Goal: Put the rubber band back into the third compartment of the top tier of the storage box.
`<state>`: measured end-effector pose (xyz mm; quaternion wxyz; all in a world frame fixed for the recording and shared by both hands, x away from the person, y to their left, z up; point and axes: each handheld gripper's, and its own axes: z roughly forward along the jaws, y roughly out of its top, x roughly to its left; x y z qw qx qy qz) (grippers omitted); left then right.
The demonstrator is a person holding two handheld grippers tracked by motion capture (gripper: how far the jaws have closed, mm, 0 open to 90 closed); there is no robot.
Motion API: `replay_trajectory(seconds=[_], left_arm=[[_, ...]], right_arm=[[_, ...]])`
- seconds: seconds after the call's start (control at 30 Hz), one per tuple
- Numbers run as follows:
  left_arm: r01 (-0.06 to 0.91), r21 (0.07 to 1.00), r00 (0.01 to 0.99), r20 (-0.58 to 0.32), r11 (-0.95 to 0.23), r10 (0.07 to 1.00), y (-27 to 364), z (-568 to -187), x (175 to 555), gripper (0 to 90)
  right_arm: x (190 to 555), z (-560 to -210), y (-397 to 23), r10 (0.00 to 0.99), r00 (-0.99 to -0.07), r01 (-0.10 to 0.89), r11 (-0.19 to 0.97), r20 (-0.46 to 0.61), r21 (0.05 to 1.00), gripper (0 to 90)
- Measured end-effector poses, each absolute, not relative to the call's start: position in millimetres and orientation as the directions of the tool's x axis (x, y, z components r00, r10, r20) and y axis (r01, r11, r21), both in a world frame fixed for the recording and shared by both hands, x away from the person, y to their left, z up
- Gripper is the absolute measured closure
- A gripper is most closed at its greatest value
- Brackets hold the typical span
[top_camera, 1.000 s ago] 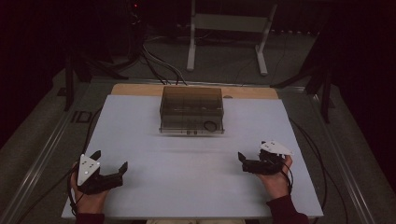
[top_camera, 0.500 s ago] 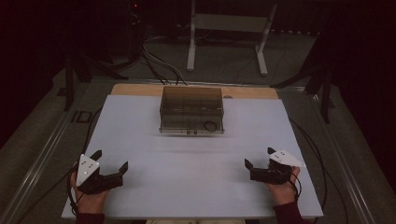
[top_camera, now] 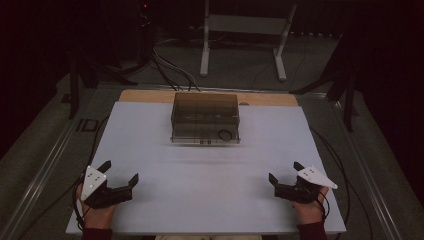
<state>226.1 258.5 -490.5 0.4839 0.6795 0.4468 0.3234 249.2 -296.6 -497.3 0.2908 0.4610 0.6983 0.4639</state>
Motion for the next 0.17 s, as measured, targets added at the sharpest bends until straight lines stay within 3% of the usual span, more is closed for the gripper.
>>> replay_trajectory(seconds=[0.17], left_arm=[[0.297, 0.945, 0.385, 0.010, -0.134, 0.923, 258.2, -490.5, 225.9, 0.2]], right_arm=[[250.8, -500.0, -295.0, 0.911, -0.411, 0.388, 0.165, 0.010, 0.907, 0.2]])
